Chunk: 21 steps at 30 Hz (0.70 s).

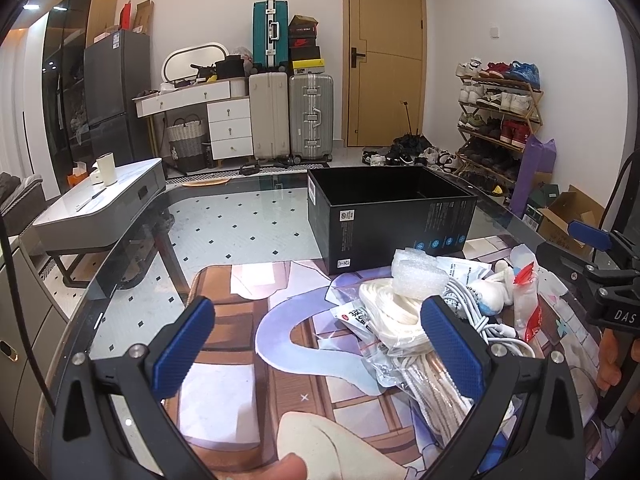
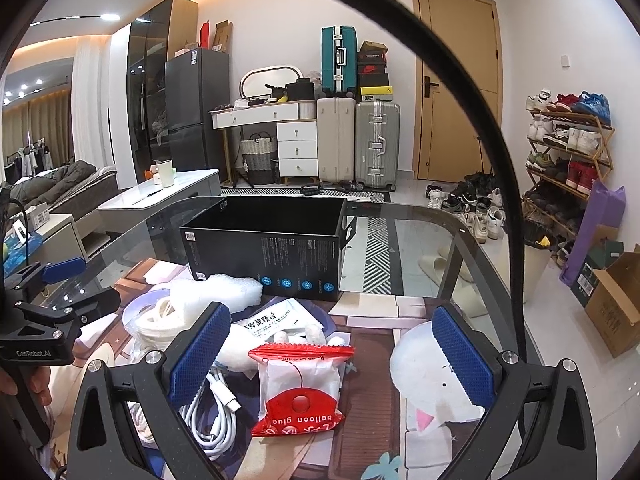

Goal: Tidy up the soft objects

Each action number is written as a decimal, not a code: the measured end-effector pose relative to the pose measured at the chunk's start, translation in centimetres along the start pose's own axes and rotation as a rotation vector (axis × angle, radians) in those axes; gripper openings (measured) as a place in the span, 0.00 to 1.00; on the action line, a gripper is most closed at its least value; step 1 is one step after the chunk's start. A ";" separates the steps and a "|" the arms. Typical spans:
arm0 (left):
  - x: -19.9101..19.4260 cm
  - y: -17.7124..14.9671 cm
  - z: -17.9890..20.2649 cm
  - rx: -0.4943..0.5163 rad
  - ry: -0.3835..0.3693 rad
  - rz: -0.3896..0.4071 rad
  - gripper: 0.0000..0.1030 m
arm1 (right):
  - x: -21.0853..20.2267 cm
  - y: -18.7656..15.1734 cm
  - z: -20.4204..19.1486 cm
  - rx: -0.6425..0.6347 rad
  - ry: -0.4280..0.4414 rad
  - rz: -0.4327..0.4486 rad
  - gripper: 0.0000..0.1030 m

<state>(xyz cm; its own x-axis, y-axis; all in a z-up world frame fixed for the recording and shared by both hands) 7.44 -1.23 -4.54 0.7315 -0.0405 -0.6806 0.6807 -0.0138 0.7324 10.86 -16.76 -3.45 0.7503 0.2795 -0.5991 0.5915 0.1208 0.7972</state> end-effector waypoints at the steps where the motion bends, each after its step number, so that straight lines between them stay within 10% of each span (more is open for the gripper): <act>1: 0.0 0.0 0.0 0.000 0.000 0.000 1.00 | 0.0 0.0 0.0 0.002 -0.001 0.000 1.00; 21: -0.1 -0.1 0.1 -0.005 -0.024 -0.008 1.00 | 0.1 0.1 0.5 0.016 0.001 0.005 1.00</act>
Point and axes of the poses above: each gripper's, at about its wrist camera, not at the fingertips, and x roughly the way its jaws point, z to its right, y to its top, the point moved 10 cm from there along x, roughly the way its jaws point, and after that the axes turned 11 degrees about -z, right-handed, at the moved point
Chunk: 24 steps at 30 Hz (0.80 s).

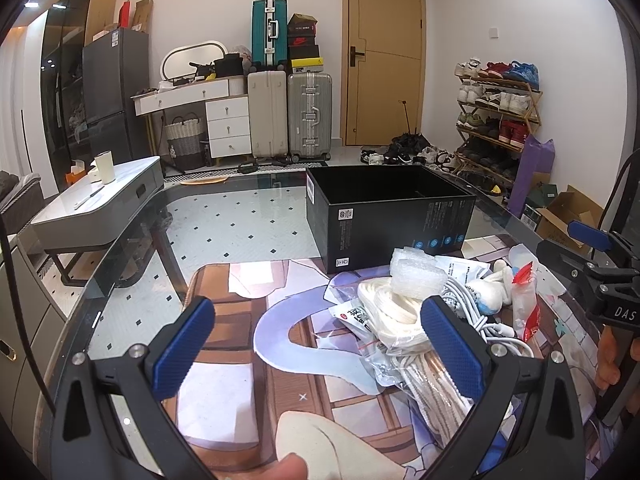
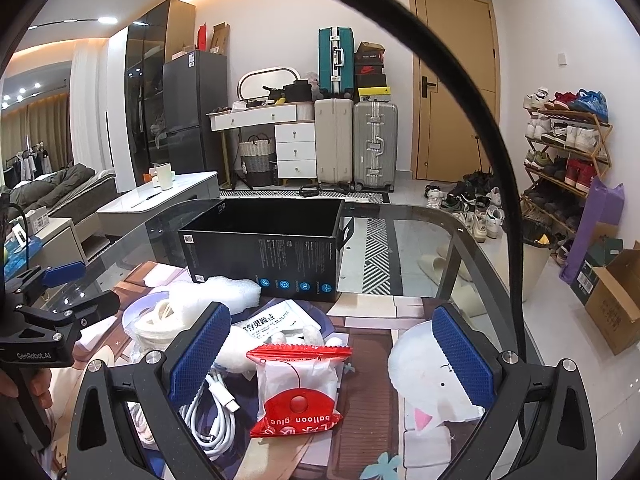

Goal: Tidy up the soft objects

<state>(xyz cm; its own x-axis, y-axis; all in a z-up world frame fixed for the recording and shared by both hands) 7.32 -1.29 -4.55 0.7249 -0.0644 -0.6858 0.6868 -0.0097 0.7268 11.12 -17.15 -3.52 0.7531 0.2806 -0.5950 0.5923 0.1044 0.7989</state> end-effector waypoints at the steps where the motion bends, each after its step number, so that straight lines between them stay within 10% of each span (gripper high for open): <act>1: 0.0 0.0 0.0 -0.005 -0.015 -0.003 1.00 | 0.0 0.0 0.1 0.005 0.001 -0.002 1.00; 24: -1.2 -0.5 1.0 -0.015 -0.099 -0.155 1.00 | -1.9 -0.7 0.8 0.031 0.056 -0.151 1.00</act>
Point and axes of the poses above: each gripper's, at about its wrist camera, not at the fingertips, and x roughly the way its jaws point, z to its right, y to its top, the point moved 10 cm from there along x, roughly the way its jaws point, and after that the axes turned 11 degrees about -z, right-handed, at the moved point
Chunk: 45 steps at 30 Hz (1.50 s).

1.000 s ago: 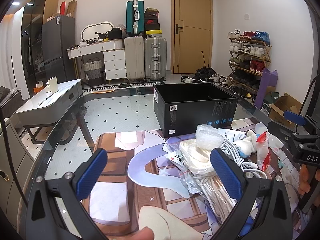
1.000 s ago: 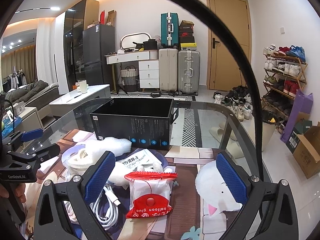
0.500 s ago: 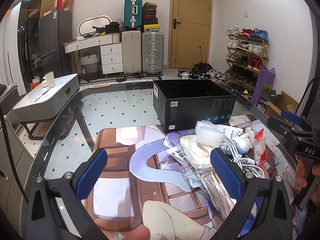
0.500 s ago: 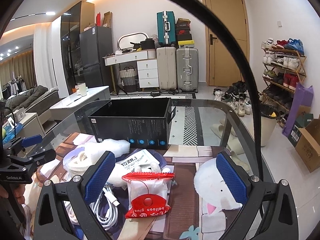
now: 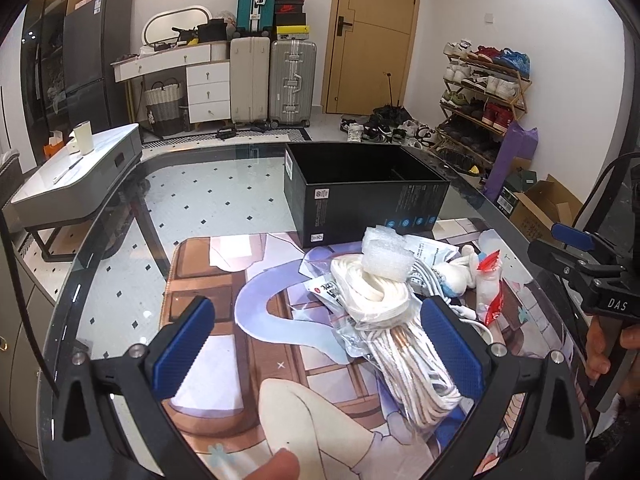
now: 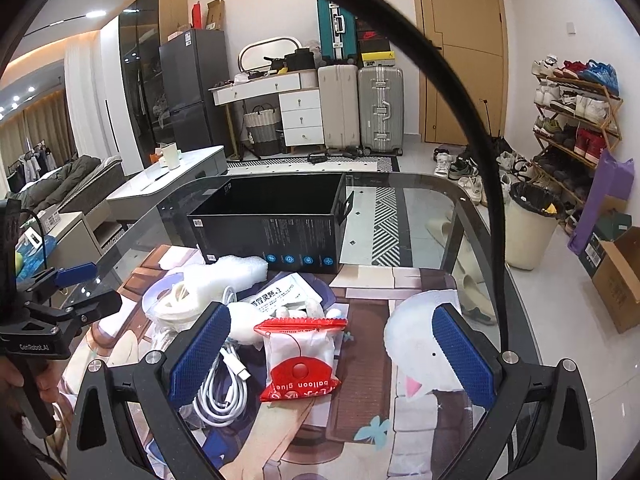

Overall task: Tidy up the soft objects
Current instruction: 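Lower the left tool to the rope bag while the right tool approaches the red packet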

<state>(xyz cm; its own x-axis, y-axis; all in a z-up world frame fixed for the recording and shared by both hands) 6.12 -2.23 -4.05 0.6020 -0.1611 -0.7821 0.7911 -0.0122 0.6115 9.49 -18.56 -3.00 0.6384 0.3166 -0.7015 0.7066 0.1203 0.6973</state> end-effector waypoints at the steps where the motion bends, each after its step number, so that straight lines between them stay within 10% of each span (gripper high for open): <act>1: 0.1 -0.1 0.3 0.003 -0.007 -0.011 1.00 | 0.0 -0.1 0.2 0.006 -0.001 -0.005 1.00; 45: 6.4 -4.8 4.9 -0.053 -0.064 -0.370 1.00 | 5.2 -2.9 -0.8 -0.016 0.060 -0.265 1.00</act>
Point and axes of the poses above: each gripper's, at about its wrist camera, not at the fingertips, and x roughly the way its jaws point, z to its right, y to its top, the point moved 10 cm from there along x, roughly the way its jaws point, and after that the axes turned 11 degrees about -z, right-handed, at the moved point
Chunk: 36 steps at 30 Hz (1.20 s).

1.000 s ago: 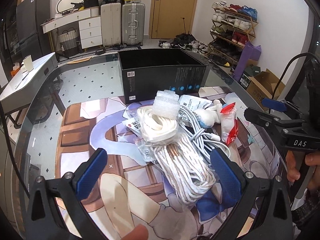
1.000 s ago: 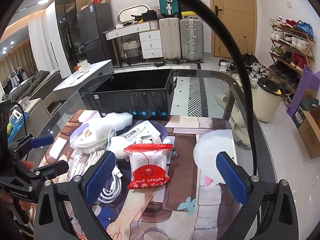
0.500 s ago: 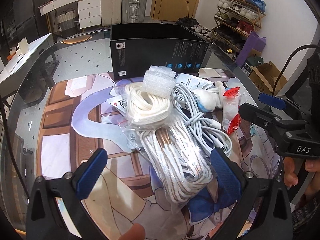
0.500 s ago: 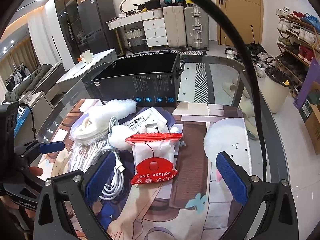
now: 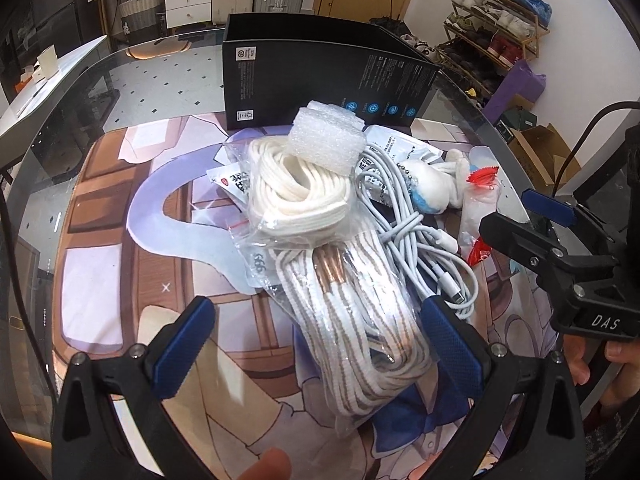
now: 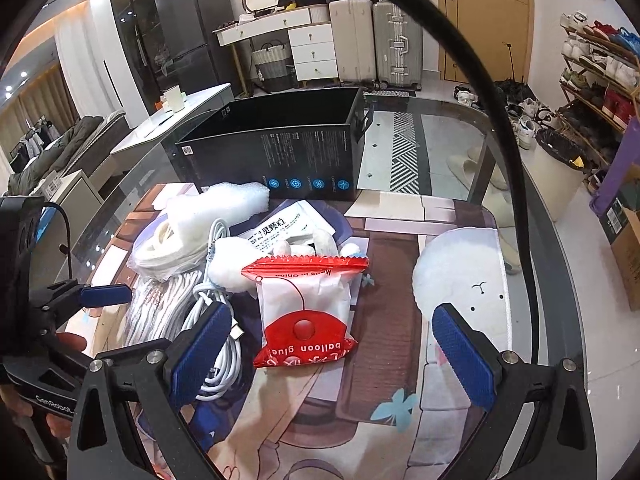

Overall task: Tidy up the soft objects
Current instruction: 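Lower the left tool to the rope bag while the right tool approaches the red packet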

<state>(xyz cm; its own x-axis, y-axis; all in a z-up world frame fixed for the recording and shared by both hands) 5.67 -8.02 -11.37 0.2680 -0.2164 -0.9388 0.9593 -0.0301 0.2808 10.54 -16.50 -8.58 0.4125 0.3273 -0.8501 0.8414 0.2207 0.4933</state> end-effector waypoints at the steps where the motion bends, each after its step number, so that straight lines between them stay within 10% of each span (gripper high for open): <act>1: 0.0 0.1 0.0 0.001 0.008 0.005 1.00 | 0.1 0.0 0.0 0.000 0.003 -0.004 1.00; 23: 1.1 0.0 -0.4 0.017 0.157 -0.027 0.97 | 2.8 -0.3 0.5 0.054 0.060 -0.069 0.84; 36: 0.2 -0.4 -1.3 0.004 0.161 -0.018 0.78 | 3.0 0.0 0.2 0.037 0.030 -0.066 0.71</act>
<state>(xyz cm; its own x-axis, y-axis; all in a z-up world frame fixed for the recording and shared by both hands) 5.50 -6.79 -11.95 0.2616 -0.0566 -0.9635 0.9639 -0.0368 0.2638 11.84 -15.69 -11.19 0.3461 0.3403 -0.8743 0.8787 0.2091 0.4292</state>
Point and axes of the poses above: each gripper's, at about its wrist camera, not at the fingertips, and x roughly the way its jaws point, z to its right, y to its top, the point moved 10 cm from there along x, roughly the way its jaws point, and after that the axes turned 11 degrees about -z, right-handed, at the moved point
